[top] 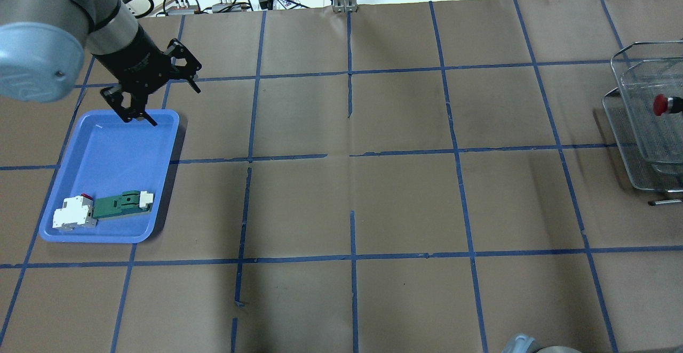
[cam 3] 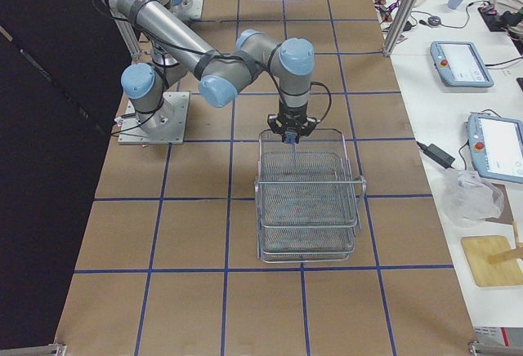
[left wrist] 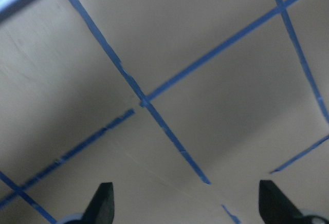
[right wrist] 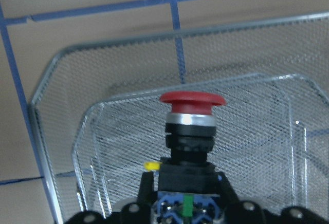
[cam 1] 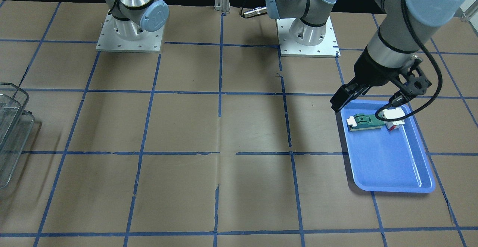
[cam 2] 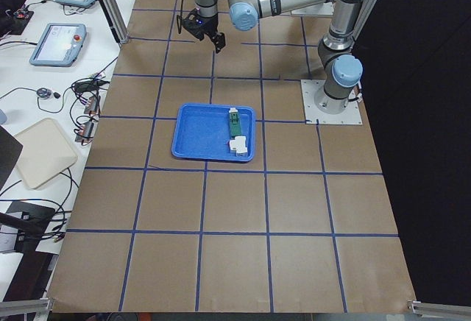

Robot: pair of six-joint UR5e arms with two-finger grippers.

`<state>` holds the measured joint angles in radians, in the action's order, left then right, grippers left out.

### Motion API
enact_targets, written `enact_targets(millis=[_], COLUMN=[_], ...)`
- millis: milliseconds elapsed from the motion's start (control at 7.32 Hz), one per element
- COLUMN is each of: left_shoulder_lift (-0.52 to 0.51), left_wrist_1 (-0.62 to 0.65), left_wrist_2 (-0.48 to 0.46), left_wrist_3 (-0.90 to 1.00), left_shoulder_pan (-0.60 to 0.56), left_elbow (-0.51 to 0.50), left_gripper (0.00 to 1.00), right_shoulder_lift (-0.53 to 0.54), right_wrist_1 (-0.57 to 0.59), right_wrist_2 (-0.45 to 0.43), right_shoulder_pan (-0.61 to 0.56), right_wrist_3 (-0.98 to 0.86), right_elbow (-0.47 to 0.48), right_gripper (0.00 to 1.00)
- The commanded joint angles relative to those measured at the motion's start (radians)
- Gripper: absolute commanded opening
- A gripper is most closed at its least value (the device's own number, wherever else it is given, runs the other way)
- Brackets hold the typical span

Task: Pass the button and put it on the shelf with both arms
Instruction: 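Carry the button into the mesh basket with the right gripper while the left retracts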

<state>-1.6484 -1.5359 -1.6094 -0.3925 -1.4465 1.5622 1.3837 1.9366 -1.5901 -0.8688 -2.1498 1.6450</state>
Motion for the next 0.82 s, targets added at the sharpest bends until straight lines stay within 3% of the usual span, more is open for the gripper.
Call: enact_targets(millis=[0, 137, 410, 547, 683], left_shoulder_lift=[0.01, -0.011, 0.016, 0.028, 0.047], left_wrist_1=[-0.096, -0.087, -0.096, -0.095, -0.098], left_wrist_2=[-0.021, -0.03, -0.029, -0.02, -0.018], left_wrist_3=[0.149, 0.147, 0.162, 0.249, 0.341], left_shoulder_pan=[-0.005, -0.005, -0.015, -0.026, -0.031], left_elbow=[-0.047, -0.042, -0.013, 0.007, 0.037], left_gripper=[1.0, 1.0, 1.0, 1.0, 1.0], right_shoulder_lift=[-0.07, -0.077, -0.077, -0.077, -0.077], right_wrist_1=[0.016, 0.016, -0.025, -0.028, -0.031], right_wrist_2=[0.007, 0.012, 0.076, 0.07, 0.064], right_shoulder_pan=[0.017, 0.017, 0.011, 0.011, 0.011], right_wrist_3=[-0.035, -0.032, -0.028, -0.03, -0.027], right_elbow=[-0.045, -0.045, -0.045, -0.05, -0.048], right_gripper=[0.0, 0.04, 0.75, 1.0, 1.0])
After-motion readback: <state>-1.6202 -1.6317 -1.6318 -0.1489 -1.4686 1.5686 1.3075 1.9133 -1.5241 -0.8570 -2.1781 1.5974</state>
